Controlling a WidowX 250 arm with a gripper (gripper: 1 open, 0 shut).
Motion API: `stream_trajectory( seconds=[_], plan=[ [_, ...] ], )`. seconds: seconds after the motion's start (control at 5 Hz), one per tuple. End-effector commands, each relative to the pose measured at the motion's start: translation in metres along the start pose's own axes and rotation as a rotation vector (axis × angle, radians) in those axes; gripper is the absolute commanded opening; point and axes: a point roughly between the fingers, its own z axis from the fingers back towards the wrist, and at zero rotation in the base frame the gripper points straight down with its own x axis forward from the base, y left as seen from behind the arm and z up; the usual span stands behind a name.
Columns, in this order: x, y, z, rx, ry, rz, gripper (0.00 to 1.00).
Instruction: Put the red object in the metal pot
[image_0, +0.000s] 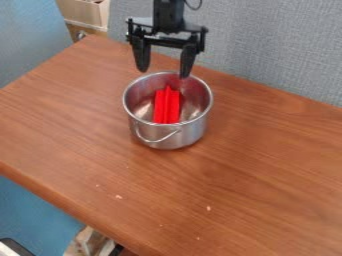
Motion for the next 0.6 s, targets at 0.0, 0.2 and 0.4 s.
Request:
stream_trajectory(
  seconds=[0.0, 0.2, 0.4],
  plan=[
    [0.004, 0.009, 0.044, -0.026, -0.108, 0.009, 1.0],
    [0.004, 0.014, 0.051, -0.034, -0.116, 0.001, 1.0],
    [0.004, 0.019, 0.058, -0.042, -0.124, -0.008, 1.0]
  ],
)
